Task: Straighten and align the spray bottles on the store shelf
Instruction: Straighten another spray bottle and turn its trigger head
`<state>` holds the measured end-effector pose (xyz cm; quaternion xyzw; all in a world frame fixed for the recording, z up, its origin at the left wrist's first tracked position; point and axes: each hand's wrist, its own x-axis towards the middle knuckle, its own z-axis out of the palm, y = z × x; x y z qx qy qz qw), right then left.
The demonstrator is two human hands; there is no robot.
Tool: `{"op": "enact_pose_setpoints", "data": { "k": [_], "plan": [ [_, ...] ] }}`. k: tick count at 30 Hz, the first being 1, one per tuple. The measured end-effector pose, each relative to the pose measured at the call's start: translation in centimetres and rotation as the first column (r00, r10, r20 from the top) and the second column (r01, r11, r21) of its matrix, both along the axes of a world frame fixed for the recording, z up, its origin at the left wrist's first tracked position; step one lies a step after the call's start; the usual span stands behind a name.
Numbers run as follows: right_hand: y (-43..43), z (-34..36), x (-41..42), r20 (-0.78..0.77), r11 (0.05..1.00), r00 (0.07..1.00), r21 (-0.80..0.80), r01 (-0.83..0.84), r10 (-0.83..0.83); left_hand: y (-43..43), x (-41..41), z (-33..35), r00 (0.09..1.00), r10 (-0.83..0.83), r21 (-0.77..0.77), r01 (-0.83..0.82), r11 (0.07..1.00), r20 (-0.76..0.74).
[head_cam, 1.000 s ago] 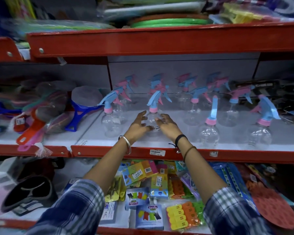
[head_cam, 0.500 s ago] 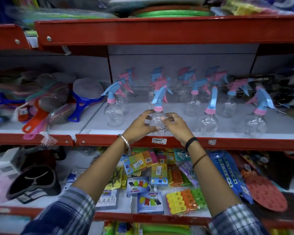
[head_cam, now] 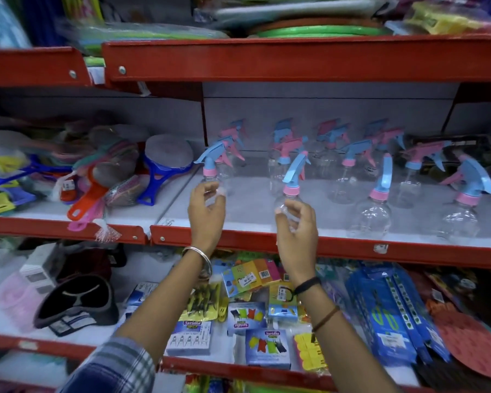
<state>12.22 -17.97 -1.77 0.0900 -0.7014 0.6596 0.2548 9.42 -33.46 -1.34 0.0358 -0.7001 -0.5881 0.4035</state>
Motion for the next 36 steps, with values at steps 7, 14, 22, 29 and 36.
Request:
{"op": "enact_pose_setpoints", "data": {
  "k": [7, 14, 22, 29, 36],
  "plan": [
    [-7.7, 1.1, -5.1, 0.163, 0.962, 0.958, 0.099, -0.253, 0.235, -6.4, -2.8, -0.1, 0.977, 0.004, -0.050, 0.007, 0.999, 0.215],
    [-12.6, 2.8, -10.3, 0.469, 0.890, 0.848, 0.235, -0.391, 0.249, -7.9, -4.3, 0.5, 0.900, -0.203, 0.007, 0.217, 0.976, 0.385],
    [-12.7, 2.5, -9.0, 0.416, 0.921, 0.884, 0.216, -0.325, 0.214, -8.6, -3.0, 0.6, 0.916, -0.224, -0.113, 0.275, 0.955, 0.333],
    [-12.7, 1.2, -6.3, 0.364, 0.946, 0.916, 0.203, -0.253, 0.167, -8.6, -1.0, 0.0, 0.933, -0.195, -0.237, 0.271, 0.933, 0.301],
    [-13.1, 0.5, -4.1, 0.327, 0.932, 0.944, 0.329, -0.154, 0.040, -9.0, 0.0, -0.5, 0.922, -0.203, -0.287, 0.302, 0.909, 0.329]
  ]
}}
